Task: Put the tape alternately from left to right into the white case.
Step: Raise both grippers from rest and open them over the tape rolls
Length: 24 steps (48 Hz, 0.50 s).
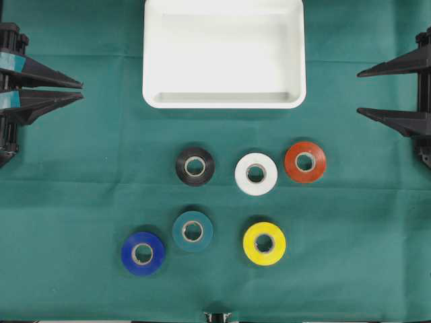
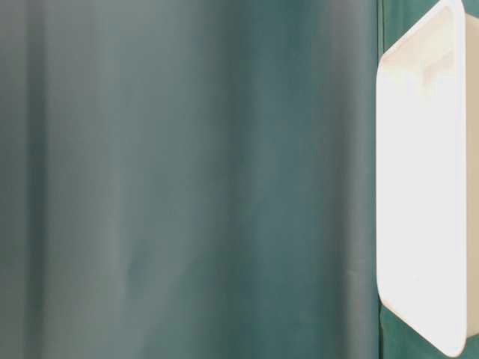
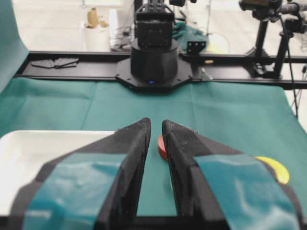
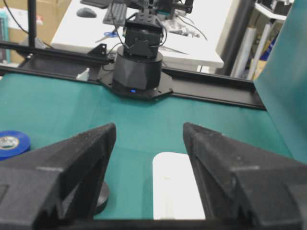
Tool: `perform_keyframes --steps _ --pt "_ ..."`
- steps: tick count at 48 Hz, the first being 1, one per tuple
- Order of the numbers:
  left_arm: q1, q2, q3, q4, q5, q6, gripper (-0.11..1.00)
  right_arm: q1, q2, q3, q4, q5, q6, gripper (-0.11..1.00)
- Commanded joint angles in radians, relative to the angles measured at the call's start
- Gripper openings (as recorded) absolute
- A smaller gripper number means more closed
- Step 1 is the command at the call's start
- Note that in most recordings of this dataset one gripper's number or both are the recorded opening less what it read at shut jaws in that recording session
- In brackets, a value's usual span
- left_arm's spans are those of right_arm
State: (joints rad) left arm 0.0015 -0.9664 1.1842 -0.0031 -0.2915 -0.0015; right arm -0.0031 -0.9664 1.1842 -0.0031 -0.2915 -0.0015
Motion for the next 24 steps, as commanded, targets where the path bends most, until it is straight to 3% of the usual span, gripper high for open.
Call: perform_keyframes --steps 1,3,8,12,24 --pt "-0.006 0.014 -0.035 -0.018 -0.012 0.005 0.24 -0.003 0.011 -0.018 0.0 -0.008 0.012 0.24" --pt "-0.006 0.015 -0.038 -0.018 -0.009 0.005 0.22 -0.003 0.012 -0.017 0.0 -0.008 0.015 0.22" --pt "-0.011 0.025 -0.048 -0.02 0.003 -0.002 0.04 -0.002 0.017 -0.014 0.002 -0.008 0.021 0.03" --pt "-0.021 0.034 -0.049 -0.02 0.011 -0.002 0.02 -0.002 0.02 -0.014 0.0 -0.008 0.021 -0.07" --pt "-0.025 0.026 -0.041 -0.021 0.008 -0.005 0.02 -0.003 0.02 -0.014 -0.002 -0.003 0.021 -0.09"
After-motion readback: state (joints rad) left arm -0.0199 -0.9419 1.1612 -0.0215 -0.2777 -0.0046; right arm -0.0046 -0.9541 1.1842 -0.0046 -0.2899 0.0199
